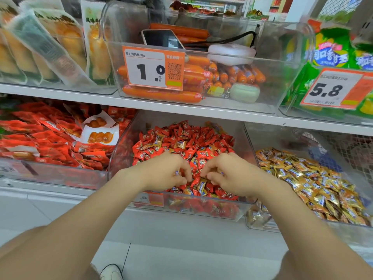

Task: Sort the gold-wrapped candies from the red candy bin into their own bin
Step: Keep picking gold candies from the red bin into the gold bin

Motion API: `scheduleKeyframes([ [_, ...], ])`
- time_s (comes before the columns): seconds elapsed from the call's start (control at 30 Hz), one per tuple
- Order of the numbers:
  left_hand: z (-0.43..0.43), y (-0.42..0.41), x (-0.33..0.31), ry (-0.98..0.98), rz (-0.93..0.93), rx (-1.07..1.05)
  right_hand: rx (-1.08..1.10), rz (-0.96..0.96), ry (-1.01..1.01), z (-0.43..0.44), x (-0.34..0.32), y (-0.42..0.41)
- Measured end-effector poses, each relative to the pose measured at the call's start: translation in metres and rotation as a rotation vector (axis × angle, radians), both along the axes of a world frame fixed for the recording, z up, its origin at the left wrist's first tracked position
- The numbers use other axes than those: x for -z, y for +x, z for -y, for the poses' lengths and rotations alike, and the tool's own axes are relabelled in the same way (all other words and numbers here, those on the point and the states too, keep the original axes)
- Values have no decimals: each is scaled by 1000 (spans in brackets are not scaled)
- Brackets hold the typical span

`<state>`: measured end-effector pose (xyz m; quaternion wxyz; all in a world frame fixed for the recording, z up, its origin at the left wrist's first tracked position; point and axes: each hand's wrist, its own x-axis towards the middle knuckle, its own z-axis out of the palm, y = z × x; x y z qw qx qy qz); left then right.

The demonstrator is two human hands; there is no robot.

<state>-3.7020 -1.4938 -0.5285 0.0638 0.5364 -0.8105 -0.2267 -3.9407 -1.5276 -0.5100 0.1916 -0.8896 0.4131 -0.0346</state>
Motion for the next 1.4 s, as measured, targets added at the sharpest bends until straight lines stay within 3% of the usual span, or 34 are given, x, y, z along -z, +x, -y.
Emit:
scheduleKeyframes([
  [0.23, 6, -7, 8, 18, 75, -31, -75, -295, -82, 1, 11, 19],
  [0.47, 5, -19, -1, -42, 203, -12, -69, -336, -114, 5, 14, 29],
  [0.6, 7, -14, -3, 25, 101, -93, -24, -118, -117, 2, 2, 19],
  [0.83, 2, -16, -5, -144, 90, -158, 115, 144, -238, -7, -21, -10],
  [1.1, 6, -16, -2, -144, 28, -147, 162, -91, -291, -10, -11, -12],
  [1.4, 7, -36, 1, -220, 196, -122, 169, -307, -246, -8, 7, 15],
])
